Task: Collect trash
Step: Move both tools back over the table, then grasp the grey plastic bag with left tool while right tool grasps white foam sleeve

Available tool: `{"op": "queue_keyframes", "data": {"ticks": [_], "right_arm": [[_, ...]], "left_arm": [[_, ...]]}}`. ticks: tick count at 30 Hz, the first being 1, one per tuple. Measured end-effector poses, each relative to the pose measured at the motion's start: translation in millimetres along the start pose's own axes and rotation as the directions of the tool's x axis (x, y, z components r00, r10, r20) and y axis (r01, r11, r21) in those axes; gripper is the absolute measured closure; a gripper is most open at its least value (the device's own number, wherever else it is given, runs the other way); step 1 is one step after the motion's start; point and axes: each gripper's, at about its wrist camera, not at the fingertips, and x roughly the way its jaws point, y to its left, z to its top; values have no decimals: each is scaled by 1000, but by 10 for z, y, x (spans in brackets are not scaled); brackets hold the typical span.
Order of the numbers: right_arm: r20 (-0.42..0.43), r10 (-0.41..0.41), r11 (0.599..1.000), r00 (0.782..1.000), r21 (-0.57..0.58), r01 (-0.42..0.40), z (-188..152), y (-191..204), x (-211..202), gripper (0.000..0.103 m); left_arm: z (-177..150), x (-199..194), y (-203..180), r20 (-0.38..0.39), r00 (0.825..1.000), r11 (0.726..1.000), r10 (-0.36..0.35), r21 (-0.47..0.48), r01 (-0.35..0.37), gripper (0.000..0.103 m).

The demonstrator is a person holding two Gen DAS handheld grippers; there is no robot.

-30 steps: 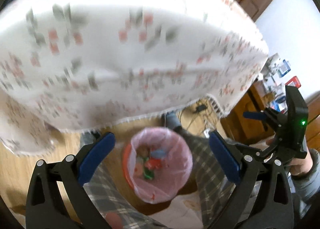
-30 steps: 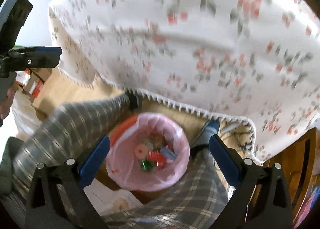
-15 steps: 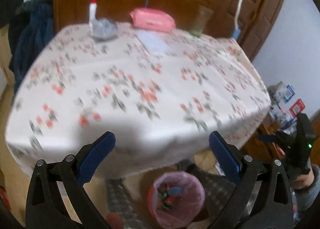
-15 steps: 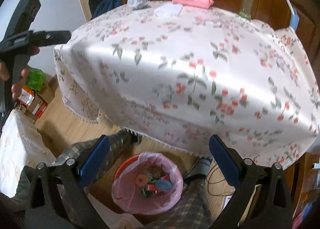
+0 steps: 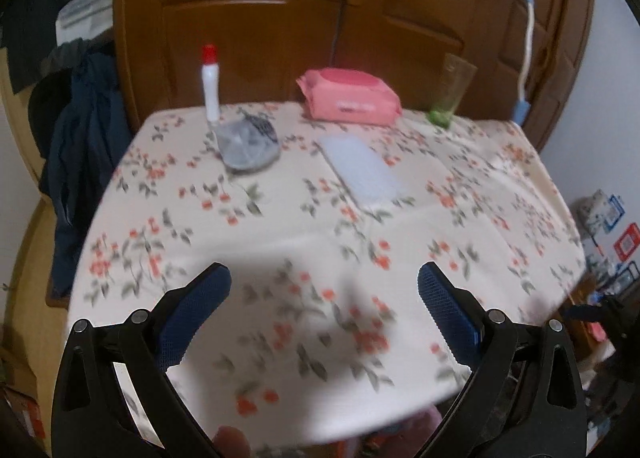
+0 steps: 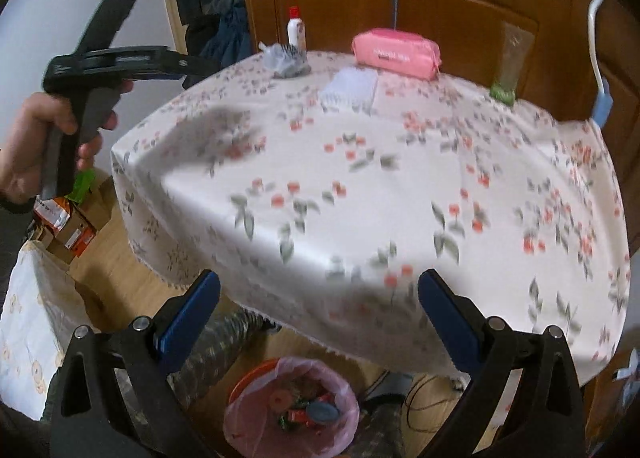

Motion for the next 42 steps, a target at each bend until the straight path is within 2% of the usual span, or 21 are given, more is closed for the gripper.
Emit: {"op": "queue_keyframes", "data": {"ticks": [6,17,25,36,37,38,40,42], "right_arm": [[27,-4,1000,1000,-12,4,326,10,122,5],[29,-11,1000,1000,9,11,682,-54,441,5],[33,-23,1000,999,15,23,989,-69,690,5],[24,-57,998,998,42,56,1379,-208,1073,5],[22,-61,997,998,42,60,1407,-217,1112,5],[19,-66,997,998,43,66,1438,-228,1153,5],[12,-78,996,997,45,78,1520,-252,1261,5],[3,-88,995,996,46,88,1605,-269,1370,5]], "left_arm": [[310,219,147,12,999,999,45,-15,-45,6],[795,732,357,8,992,991,130,-19,-129,6],[1043,1052,490,-10,985,984,173,-42,-174,6],[1235,1487,639,-55,979,977,195,-76,-199,6],[1251,1543,650,-62,979,977,193,-76,-198,8],[1261,1604,656,-71,980,978,188,-74,-193,27],[1273,1680,678,-92,983,982,160,-82,-168,56],[1296,1705,677,-97,984,983,151,-86,-159,59]]}}
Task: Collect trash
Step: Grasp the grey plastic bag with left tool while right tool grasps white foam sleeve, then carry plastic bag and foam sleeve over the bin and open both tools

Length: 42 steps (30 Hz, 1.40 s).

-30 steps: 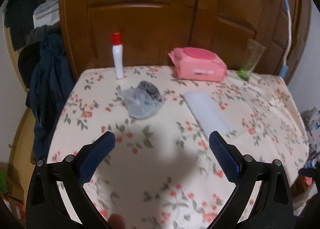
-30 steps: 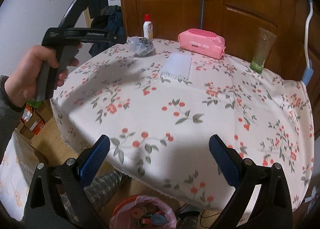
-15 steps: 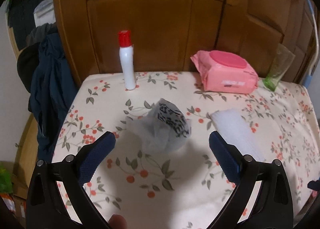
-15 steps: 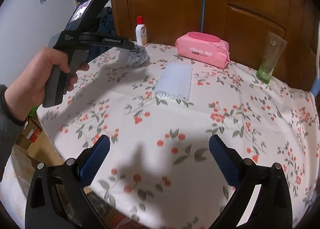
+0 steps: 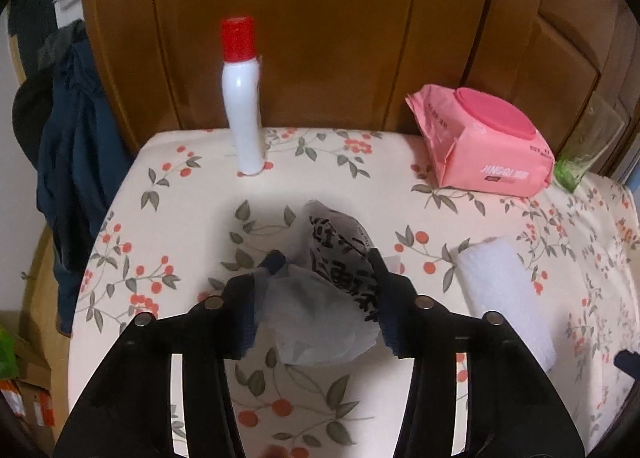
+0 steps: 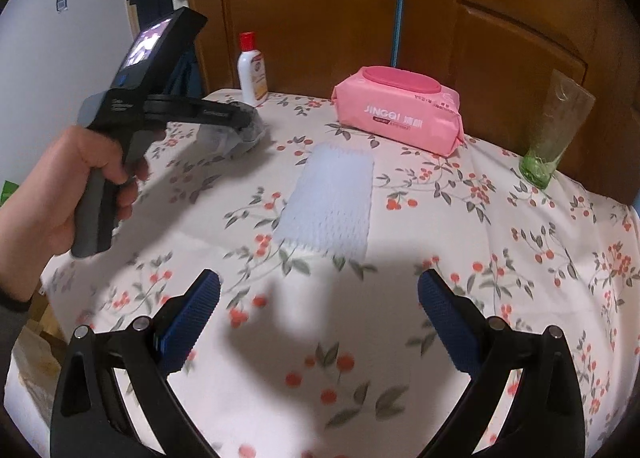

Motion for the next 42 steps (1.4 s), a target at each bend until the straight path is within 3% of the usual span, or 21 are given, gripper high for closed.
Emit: {"op": "queue_keyframes", "data": {"ticks": [7,14,16,17,19,20,23,28,34,42], "right_arm": [[-42,-21,1000,999,7,22,243,-1,405,5],[-126,-40,998,991,36,45,453,-81,928,5],[-140,-42,998,989,40,49,475,-94,995,17],[-150,-39,998,988,42,46,479,-102,1027,34],[-155,-17,999,988,44,24,480,-110,1041,51],[-153,-19,999,988,38,25,478,-103,1028,79],[-147,43,997,988,65,-34,463,-126,944,82],[-104,51,997,993,55,-45,369,-129,633,83],[-26,83,995,996,49,-82,141,-131,-23,83],[63,128,991,990,28,-130,-421,-38,-1011,83]], "left_arm": [[-54,-108,61,6,998,998,-56,-22,57,70],[-229,-534,199,63,992,993,-109,-36,111,76],[-279,-646,213,75,989,991,-126,-27,128,76],[-317,-734,211,84,988,991,-133,-18,135,76],[-377,-882,222,100,984,988,-149,-12,151,77],[-397,-932,229,106,982,987,-155,-15,158,77],[-482,-1103,253,119,974,980,-192,-25,196,77],[-673,-1360,193,138,964,973,-225,-9,229,77],[-961,-1696,76,157,951,963,-266,9,268,77],[-1438,-2094,-85,154,935,947,-320,24,320,76]]}}
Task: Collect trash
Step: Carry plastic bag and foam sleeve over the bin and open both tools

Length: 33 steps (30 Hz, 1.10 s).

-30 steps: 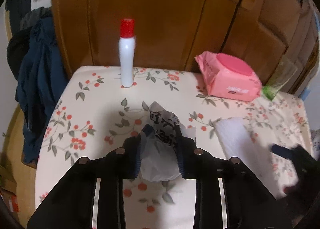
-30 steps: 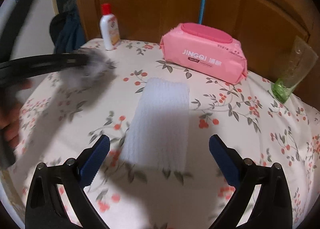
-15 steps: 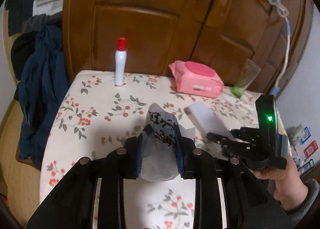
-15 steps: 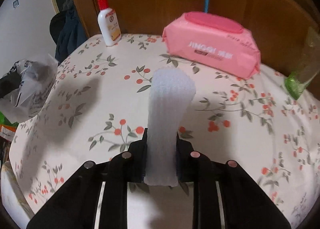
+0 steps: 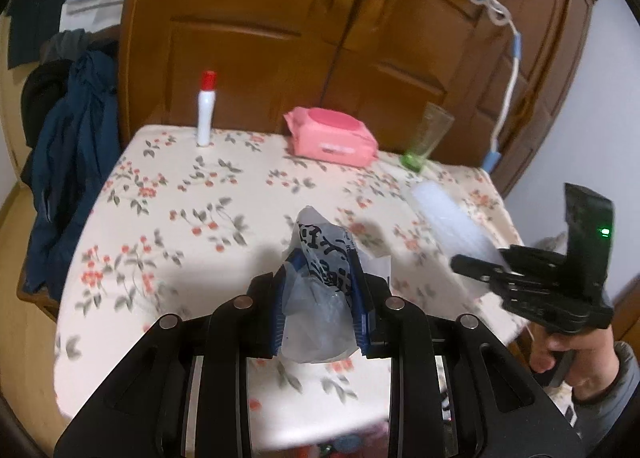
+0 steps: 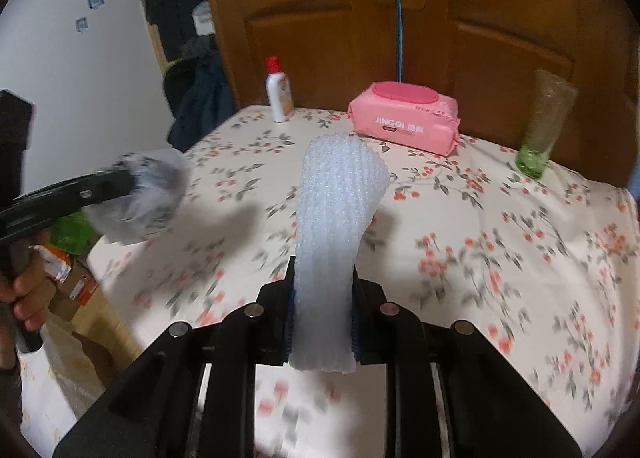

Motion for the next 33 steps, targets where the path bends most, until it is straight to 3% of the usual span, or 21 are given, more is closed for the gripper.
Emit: {"op": "queue_keyframes", "data": {"ticks": [14,24,33], "right_arm": [[78,-1,1000,997,-5,2,-1105,146,-1301,83],[16,-18,1000,1000,13,18,-1875,190,-1503,83],[-99,-9,998,995,55,15,-2538,164,-1284,83]], "left_arm": [[-862,-548,-574,-24,994,994,-105,34,106,76],[-1481,-627,-761,-54,987,988,-151,17,152,76],[-2070,-418,-796,-136,979,988,-154,-14,154,76]]}}
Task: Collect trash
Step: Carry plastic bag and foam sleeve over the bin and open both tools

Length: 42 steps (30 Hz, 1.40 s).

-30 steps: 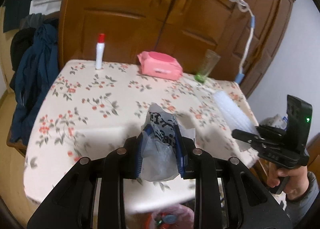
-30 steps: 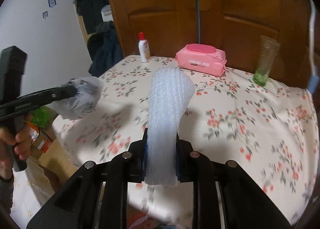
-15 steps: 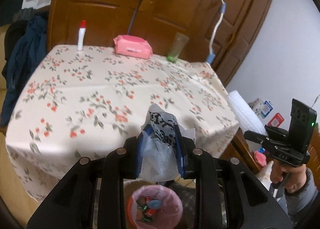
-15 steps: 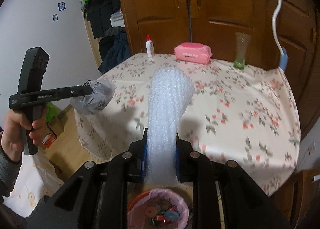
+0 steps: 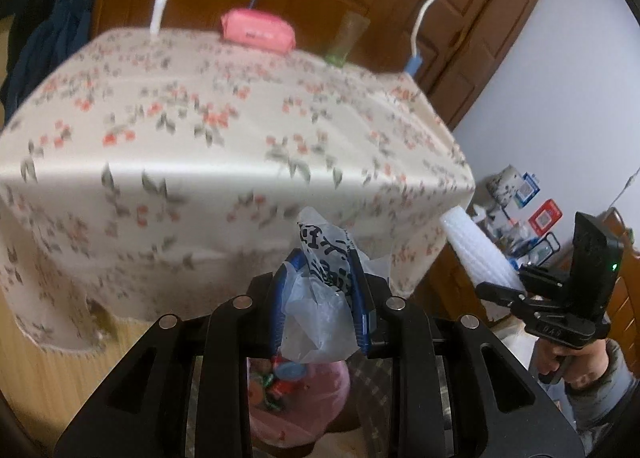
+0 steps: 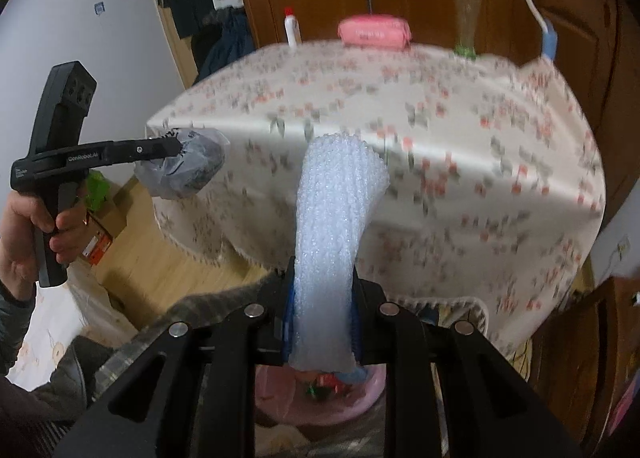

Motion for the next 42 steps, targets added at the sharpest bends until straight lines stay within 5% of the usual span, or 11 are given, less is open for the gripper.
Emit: {"op": "queue_keyframes", "data": {"ticks": [12,22,34,42], "right_arm": [[-178,20,999,984,40,-13,-570,-27,670,83],[-321,53,994,946,104,-21,-949,-147,1267,83],[-496,67,993,866,115,-11,-1312,-314,1907,83],[-579,78,994,811,104,-21,-1474,-332,2230,83]], "left_arm": [[-637,561,203,-135,991,998,22,-63,-31,76],[-1147,1149,365,-279,960,993,14,-106,-46,76],[-1643,1841,588,-445,895,987,32,-128,-99,76],[-2018,2339,702,-564,826,972,-5,-198,-130,76]]}}
